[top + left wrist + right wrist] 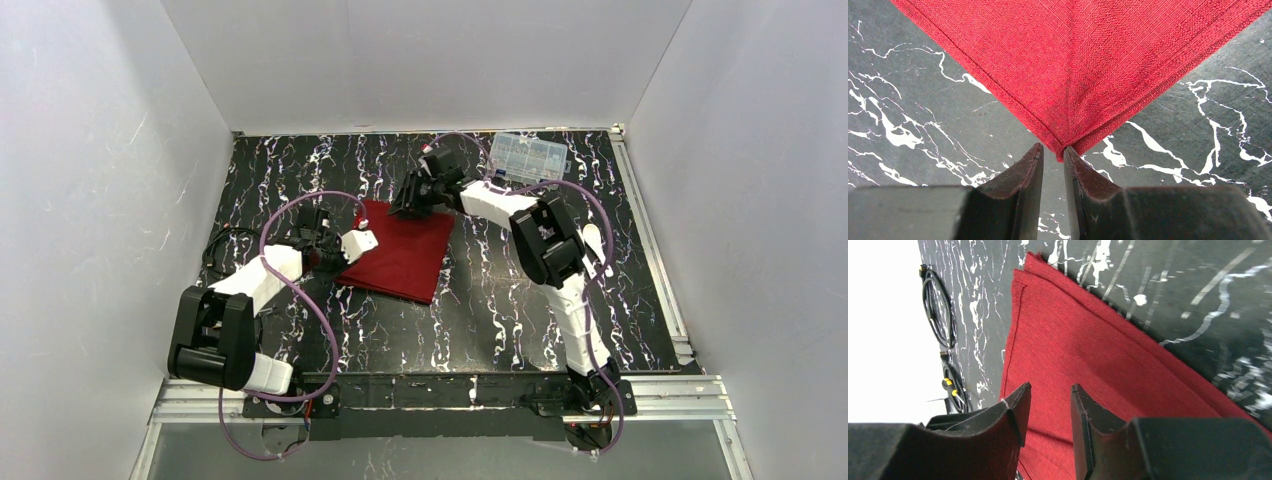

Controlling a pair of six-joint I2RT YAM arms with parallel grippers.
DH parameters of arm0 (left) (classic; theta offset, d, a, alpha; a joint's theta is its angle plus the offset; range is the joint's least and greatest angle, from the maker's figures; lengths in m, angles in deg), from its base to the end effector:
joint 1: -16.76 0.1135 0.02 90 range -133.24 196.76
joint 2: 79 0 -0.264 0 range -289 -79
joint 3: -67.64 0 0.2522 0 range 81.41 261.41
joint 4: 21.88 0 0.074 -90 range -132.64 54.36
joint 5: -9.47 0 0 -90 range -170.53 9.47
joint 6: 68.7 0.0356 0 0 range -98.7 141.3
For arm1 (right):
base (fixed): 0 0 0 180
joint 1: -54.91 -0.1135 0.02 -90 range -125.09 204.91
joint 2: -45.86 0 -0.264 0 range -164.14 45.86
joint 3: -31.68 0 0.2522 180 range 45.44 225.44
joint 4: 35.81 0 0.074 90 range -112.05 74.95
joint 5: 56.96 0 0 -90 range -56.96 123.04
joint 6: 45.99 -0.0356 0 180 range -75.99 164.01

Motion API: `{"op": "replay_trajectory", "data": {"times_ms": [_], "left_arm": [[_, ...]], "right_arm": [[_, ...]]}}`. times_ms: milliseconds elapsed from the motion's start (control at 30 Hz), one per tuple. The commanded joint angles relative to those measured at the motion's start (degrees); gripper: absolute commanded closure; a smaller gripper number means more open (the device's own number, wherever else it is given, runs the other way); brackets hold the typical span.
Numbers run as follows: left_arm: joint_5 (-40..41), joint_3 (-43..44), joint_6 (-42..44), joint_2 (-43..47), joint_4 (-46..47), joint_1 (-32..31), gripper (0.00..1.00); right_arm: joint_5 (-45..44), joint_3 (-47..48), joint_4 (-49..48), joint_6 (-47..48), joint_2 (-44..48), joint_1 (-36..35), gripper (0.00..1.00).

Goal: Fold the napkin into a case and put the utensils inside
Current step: Smooth out the upper triangle-folded napkin at the center of the board.

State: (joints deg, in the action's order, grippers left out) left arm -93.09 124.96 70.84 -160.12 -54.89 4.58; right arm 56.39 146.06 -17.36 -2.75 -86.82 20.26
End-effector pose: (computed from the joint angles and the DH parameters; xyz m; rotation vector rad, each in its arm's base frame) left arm 0.2618 -0.0644 0.1816 1.3665 2.1254 -0.0222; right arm 0.4230 0.3095 0.1646 0.0060 2.4411 1.1742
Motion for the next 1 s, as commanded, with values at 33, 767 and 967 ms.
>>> {"op": "replay_trajectory", "data": {"times_ms": [33, 767, 967], "left_arm": [[0.9, -0.7, 1.0, 1.6, 0.1, -0.5, 0.79], [5.9, -4.4, 3.3, -0.2, 3.8, -1.9, 0.76], [6.3, -4.8, 3.3, -0.5, 4.2, -2.0, 0.75]], "right_arm": [[-1.9, 7.9, 2.9, 0.2, -4.6, -3.0, 0.56], [5.1, -26.9, -6.1, 0.0, 21.3, -4.9, 0.51], [3.1, -30.8, -2.2, 4.0, 26.3, -3.1, 0.45]]}}
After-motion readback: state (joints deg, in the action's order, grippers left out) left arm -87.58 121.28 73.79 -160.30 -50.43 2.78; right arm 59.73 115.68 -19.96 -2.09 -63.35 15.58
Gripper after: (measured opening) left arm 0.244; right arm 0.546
